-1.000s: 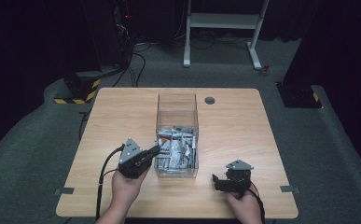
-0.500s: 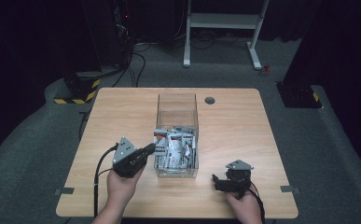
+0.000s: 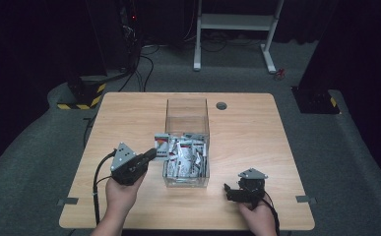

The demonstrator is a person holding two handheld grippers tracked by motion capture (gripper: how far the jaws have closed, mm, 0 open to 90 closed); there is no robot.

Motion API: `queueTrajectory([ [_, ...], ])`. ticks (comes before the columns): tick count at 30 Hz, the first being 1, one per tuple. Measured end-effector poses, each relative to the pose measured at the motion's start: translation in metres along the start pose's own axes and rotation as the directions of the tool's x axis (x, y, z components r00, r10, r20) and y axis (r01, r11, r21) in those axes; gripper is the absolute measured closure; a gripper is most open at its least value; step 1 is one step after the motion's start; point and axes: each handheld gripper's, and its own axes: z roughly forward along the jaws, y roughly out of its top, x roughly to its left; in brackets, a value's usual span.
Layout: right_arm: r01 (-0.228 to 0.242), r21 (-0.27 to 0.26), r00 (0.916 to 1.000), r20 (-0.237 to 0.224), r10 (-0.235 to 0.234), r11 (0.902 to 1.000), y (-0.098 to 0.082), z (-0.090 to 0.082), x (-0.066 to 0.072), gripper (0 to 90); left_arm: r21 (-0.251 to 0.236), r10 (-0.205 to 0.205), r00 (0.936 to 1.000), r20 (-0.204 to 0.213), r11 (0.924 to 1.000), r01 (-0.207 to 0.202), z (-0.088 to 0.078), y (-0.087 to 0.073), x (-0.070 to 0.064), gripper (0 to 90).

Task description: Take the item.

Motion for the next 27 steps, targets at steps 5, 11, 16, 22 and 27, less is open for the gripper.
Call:
queueTrajectory([
  [5,-0.002,0.001,1.0000,0.000,0.002,1.0000,0.000,0.000,0.000,7.9,-0.005,-0.003,0.9998,-0.018,1.0000,0.003,-0.005,0.001,0.008,89.4],
  [11,0.000,0.000,1.0000,0.000,0.000,1.0000,0.000,0.000,0.000,7.9,-0.005,-0.009,0.9989,-0.047,1.0000,0.009,-0.010,0.002,0.020,89.4],
  [16,0.000,0.000,1.0000,0.000,0.000,1.0000,0.000,0.000,0.000,7.9,-0.004,-0.018,0.9974,-0.070,0.9998,0.018,-0.014,0.001,0.031,89.4],
  [22,0.000,0.000,1.0000,0.000,0.000,1.0000,0.000,0.000,0.000,7.9,0.003,-0.028,0.9959,-0.086,0.9996,0.028,-0.014,0.000,0.040,89.4],
  [27,0.000,0.000,1.0000,0.000,0.000,1.0000,0.000,0.000,0.000,7.9,0.012,-0.038,0.9941,-0.102,0.9992,0.039,-0.013,-0.003,0.047,89.4],
])
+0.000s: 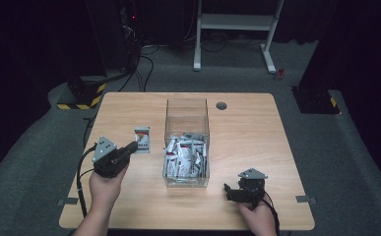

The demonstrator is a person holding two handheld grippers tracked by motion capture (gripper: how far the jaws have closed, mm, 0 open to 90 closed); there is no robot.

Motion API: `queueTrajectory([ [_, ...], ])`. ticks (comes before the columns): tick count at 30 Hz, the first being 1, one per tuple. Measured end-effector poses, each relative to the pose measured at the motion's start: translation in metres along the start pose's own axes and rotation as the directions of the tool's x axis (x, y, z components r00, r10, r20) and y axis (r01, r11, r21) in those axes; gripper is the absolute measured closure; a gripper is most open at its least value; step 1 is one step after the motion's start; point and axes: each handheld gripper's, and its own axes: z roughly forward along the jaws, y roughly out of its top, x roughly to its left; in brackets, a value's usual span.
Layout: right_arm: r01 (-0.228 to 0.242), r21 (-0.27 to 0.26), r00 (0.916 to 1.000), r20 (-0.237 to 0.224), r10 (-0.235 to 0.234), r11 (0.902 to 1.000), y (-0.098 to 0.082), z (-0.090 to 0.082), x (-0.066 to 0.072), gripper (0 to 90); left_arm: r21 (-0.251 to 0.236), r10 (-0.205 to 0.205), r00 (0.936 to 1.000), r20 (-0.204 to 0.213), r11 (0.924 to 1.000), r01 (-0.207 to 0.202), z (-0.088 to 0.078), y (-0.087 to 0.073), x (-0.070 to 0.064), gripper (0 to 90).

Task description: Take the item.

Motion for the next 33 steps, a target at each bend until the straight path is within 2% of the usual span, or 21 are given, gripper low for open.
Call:
queueTrajectory([
  [4,0.000,0.000,1.0000,0.000,0.000,1.0000,0.000,0.000,0.000,7.9,0.005,-0.007,0.9999,-0.015,1.0000,0.007,0.001,-0.002,0.006,89.4],
  [16,0.000,0.000,1.0000,0.000,0.000,1.0000,0.000,0.000,0.000,7.9,0.016,-0.014,0.9995,-0.029,0.9998,0.015,0.006,-0.003,0.014,89.4],
  [21,0.000,0.000,1.0000,0.000,0.000,1.0000,0.000,0.000,0.000,7.9,0.049,-0.017,0.9989,-0.043,0.9986,0.019,0.017,-0.007,0.021,89.3],
  [33,0.000,0.000,1.0000,0.000,0.000,1.0000,0.000,0.000,0.000,7.9,0.108,-0.046,0.9982,-0.040,0.9929,0.050,0.042,-0.017,0.032,89.4],
])
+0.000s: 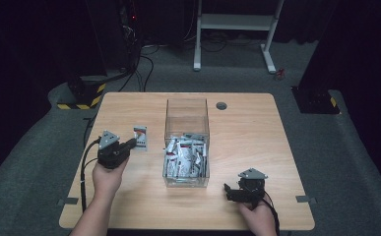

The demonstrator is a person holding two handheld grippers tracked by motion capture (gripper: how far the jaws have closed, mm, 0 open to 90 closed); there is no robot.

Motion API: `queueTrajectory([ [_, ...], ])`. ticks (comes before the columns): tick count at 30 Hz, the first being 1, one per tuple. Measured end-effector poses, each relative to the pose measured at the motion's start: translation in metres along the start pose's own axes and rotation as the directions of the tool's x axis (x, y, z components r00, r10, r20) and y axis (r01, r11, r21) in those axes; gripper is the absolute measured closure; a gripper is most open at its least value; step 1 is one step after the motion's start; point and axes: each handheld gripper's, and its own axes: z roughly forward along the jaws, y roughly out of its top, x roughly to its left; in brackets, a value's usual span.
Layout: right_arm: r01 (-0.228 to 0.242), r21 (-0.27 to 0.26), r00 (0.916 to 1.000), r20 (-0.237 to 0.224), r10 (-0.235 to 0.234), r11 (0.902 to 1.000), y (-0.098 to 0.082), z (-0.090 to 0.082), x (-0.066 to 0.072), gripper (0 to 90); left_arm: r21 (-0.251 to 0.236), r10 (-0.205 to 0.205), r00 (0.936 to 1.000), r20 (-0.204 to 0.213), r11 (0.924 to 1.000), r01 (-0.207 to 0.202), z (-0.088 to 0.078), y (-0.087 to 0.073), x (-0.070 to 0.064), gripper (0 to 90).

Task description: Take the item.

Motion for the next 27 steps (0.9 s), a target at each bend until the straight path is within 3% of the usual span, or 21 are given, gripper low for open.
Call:
queueTrajectory([
  [12,0.000,0.000,1.0000,0.000,0.000,1.0000,0.000,0.000,0.000,7.9,0.072,-0.031,0.9995,0.003,0.9969,0.030,0.024,-0.017,0.008,89.3],
  [27,0.000,0.000,1.0000,0.000,0.000,1.0000,0.000,0.000,0.000,7.9,0.122,-0.047,0.9989,-0.009,0.9914,0.048,0.038,-0.030,0.014,89.2],
])
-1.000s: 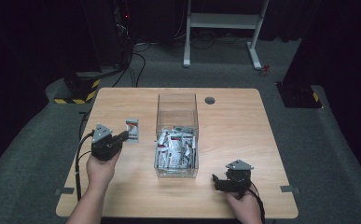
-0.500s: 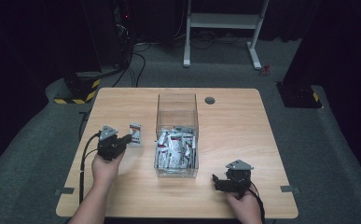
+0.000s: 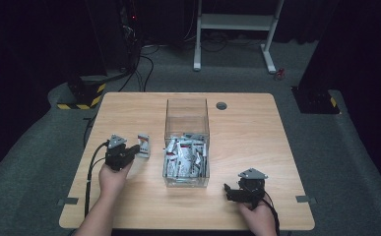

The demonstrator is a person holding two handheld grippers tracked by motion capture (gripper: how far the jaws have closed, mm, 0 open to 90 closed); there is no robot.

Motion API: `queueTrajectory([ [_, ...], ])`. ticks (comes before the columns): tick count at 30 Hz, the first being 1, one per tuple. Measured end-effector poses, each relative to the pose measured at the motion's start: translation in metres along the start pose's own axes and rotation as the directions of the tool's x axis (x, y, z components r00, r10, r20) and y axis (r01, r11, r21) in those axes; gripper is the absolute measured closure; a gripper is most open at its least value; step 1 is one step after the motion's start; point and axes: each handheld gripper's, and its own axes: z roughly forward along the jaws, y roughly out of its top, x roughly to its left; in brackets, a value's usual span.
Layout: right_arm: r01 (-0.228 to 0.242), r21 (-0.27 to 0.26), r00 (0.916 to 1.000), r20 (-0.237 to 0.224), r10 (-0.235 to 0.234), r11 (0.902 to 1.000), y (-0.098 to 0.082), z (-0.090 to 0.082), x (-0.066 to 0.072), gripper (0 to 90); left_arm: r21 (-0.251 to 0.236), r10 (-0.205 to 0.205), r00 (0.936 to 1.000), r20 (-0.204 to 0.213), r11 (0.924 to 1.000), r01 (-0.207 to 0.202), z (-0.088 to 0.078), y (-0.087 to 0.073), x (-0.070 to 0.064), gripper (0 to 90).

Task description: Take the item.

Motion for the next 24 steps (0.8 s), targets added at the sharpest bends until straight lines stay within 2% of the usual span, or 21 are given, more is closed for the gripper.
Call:
queueTrajectory([
  [5,0.000,0.000,1.0000,0.000,0.000,1.0000,0.000,0.000,0.000,7.9,0.023,-0.009,0.9999,-0.006,0.9997,0.009,0.005,-0.003,0.004,89.0],
  [9,0.000,0.000,1.0000,0.000,0.000,1.0000,0.000,0.000,0.000,7.9,0.037,0.001,0.9997,-0.023,0.9993,0.000,0.008,-0.006,0.005,88.9],
  [24,0.000,0.000,1.0000,0.000,0.000,1.0000,0.000,0.000,0.000,7.9,0.077,-0.004,0.9982,-0.059,0.9970,0.008,0.019,-0.010,0.010,86.3],
])
